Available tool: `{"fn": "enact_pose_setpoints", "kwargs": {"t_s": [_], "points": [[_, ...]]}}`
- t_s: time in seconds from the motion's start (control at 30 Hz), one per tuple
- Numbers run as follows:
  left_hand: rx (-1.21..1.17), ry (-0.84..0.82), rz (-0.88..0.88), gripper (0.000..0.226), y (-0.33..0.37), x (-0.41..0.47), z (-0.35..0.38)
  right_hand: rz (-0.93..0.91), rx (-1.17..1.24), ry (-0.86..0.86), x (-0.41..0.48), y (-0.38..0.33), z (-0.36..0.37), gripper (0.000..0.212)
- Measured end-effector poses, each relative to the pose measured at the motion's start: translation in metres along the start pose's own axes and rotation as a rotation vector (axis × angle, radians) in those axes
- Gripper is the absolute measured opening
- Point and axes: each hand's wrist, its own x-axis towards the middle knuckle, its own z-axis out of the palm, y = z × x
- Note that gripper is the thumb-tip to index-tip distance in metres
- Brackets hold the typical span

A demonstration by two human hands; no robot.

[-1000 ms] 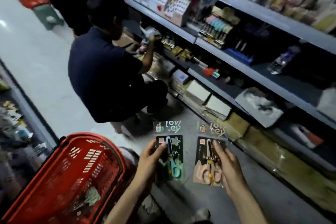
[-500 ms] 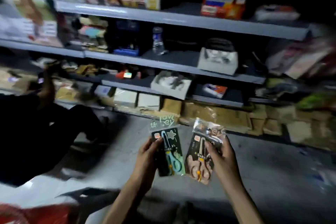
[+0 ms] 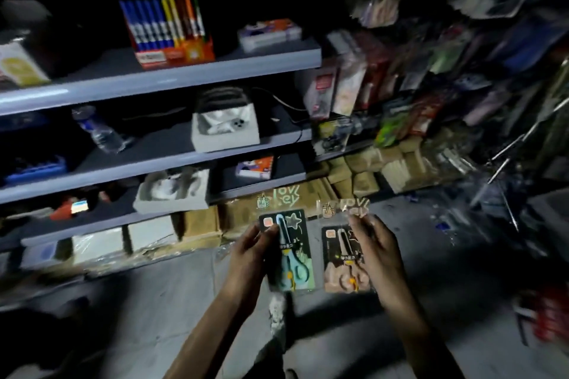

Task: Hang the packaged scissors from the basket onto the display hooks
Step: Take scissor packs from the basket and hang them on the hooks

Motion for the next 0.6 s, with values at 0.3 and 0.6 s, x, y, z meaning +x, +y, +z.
{"fn": "enact_pose_setpoints", "kwargs": {"t_s": [0.3, 0.6], "points": [[0.031, -0.239, 0.009, 0.026, 0.035, 0.116, 0.084, -0.164, -0.24, 0.227, 0.087, -0.031, -0.067, 0.016], [0.014, -0.387, -0.014, 0.03, 0.066, 0.184, 0.19, -0.168, -0.332, 0.306, 0.14, -0.05, -0.148, 0.004]]}}
